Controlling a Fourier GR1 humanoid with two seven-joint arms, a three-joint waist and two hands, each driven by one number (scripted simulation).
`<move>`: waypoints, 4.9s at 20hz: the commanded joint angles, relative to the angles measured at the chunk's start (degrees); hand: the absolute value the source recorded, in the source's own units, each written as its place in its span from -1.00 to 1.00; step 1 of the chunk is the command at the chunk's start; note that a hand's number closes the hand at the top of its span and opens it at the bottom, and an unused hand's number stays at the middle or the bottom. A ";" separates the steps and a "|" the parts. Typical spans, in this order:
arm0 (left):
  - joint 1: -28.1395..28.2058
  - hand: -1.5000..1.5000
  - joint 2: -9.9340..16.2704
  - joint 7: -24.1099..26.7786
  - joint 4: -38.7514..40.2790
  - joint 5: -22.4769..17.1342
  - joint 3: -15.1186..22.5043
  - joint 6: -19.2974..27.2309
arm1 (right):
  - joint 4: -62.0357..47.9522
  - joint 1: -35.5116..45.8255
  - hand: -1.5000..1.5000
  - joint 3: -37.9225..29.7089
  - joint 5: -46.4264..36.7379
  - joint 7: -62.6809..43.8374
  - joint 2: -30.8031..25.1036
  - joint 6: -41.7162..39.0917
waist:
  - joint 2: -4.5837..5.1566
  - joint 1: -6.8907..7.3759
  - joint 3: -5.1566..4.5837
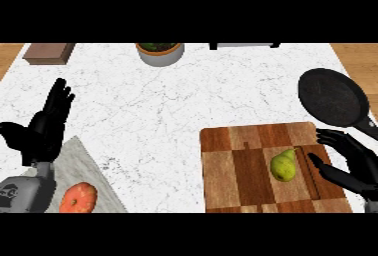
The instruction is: Pick the pear from the cutting board and place it in the pan
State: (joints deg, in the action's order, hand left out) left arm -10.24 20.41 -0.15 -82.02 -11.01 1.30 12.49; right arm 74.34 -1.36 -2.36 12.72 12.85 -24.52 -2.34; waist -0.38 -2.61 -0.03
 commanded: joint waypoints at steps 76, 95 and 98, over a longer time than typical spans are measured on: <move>-4.16 0.00 -7.47 -6.84 -2.80 9.95 -5.99 -7.75 | 22.00 10.52 -1.00 7.19 -30.32 -55.49 -3.09 -33.97 | 0.34 2.62 0.02; -2.25 0.00 -11.53 -3.74 -2.67 12.29 -5.97 -7.62 | 10.34 11.88 -1.00 6.62 -40.88 -47.99 4.67 -36.94 | 0.35 2.60 0.02; -2.65 0.00 -11.13 -2.50 -0.67 12.16 -6.86 -8.49 | 5.29 12.25 -1.00 5.98 -43.37 -42.63 4.48 -34.91 | 0.38 2.61 0.03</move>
State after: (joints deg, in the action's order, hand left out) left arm -13.68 10.34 -4.44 -83.79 0.16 -5.79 3.64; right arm 81.74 11.67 4.55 -28.89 -32.62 -20.27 -37.28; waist -0.04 0.11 -0.02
